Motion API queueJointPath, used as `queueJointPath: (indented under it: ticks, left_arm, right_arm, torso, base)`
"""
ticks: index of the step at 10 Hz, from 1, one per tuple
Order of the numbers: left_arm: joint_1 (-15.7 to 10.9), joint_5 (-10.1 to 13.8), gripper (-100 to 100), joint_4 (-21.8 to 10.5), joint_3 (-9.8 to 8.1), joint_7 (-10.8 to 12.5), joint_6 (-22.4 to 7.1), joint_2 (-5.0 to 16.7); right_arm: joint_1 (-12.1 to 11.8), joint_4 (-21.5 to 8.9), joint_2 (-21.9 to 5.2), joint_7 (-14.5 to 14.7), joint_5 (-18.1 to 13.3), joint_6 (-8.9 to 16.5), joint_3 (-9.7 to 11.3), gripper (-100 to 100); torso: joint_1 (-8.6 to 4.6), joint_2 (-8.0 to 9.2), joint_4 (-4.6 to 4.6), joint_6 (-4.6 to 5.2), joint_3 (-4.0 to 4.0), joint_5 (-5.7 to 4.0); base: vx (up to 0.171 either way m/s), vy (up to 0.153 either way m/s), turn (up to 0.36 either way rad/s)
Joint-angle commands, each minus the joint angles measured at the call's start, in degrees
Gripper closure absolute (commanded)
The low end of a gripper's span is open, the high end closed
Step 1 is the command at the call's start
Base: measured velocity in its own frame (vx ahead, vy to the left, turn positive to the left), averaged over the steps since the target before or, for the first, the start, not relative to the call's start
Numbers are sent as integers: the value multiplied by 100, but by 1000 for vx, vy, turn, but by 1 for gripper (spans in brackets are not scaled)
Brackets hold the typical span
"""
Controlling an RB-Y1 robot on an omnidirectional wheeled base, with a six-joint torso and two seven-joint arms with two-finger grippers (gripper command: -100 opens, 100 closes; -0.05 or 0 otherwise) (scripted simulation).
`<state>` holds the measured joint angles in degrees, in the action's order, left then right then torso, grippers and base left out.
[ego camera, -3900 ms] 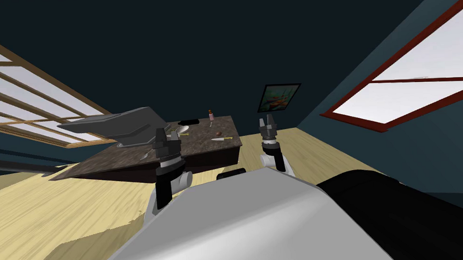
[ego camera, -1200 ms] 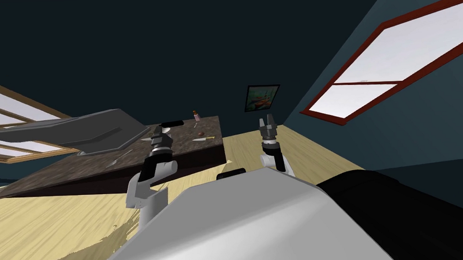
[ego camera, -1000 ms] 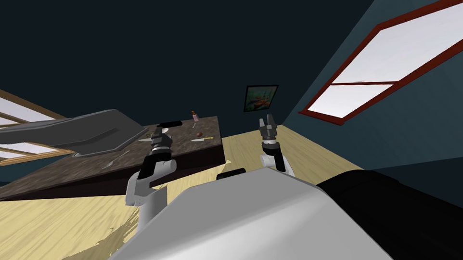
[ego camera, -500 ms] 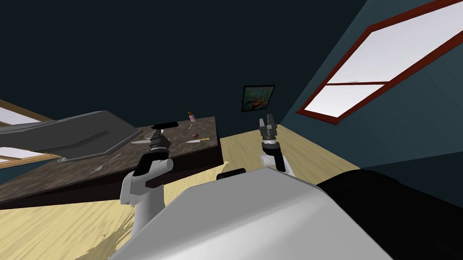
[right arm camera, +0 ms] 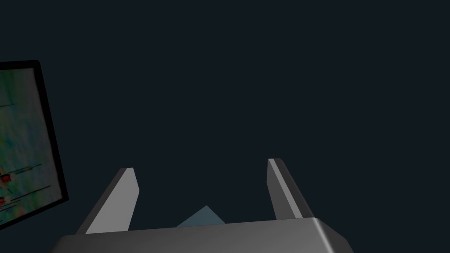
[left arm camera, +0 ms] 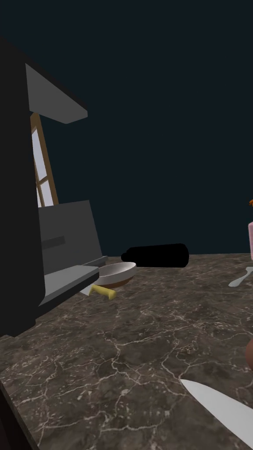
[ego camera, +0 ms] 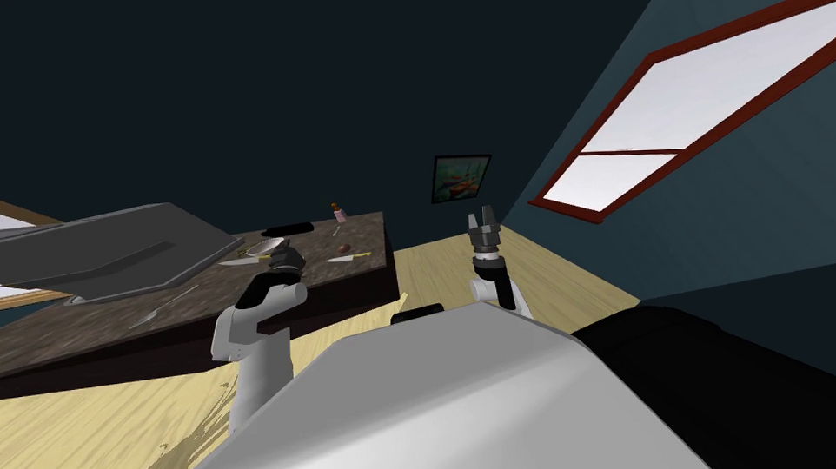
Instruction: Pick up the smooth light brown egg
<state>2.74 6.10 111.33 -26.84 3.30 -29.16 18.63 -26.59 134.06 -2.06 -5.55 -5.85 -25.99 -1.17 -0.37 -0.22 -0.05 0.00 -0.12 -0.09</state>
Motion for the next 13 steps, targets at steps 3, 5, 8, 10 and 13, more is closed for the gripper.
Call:
queueJointPath:
  ticks: [3, 5, 8, 10, 13]
  left_arm:
    - [-108, 71, -100, -272, -98, 3, -504, 125]
    - [-241, 194, -100, -647, -207, 6, -871, 353]
    - [-297, 255, -100, -863, -250, 4, -1166, 470]
    - [-386, 373, -100, -1239, -312, -6, -1540, 706]
    - [-467, 536, -100, -1801, -351, -28, -1996, 1030]
  right_arm:
    - [0, 0, 0, 0, 0, 0, 0, 0]
    - [0, 0, -1, 0, 0, 0, -1, 0]
    - [0, 0, -1, 0, 0, 0, -1, 0]
    - [0, 0, -1, 0, 0, 0, -1, 0]
    - [-1, 0, 0, 0, 0, 0, -1, 0]
  torso:
    - [8, 9, 2, -1, 5, 1]
    - [21, 13, 2, -2, 7, 4]
    - [18, -4, -1, -2, -3, 3]
    - [24, 2, 0, -2, 1, 5]
    - [10, -22, -5, -2, -13, 1]
  base:
    - [35, -80, -22]
    - [48, -72, -58]
    - [70, -64, -22]
    - [76, -51, -60]
    - [129, -83, -57]
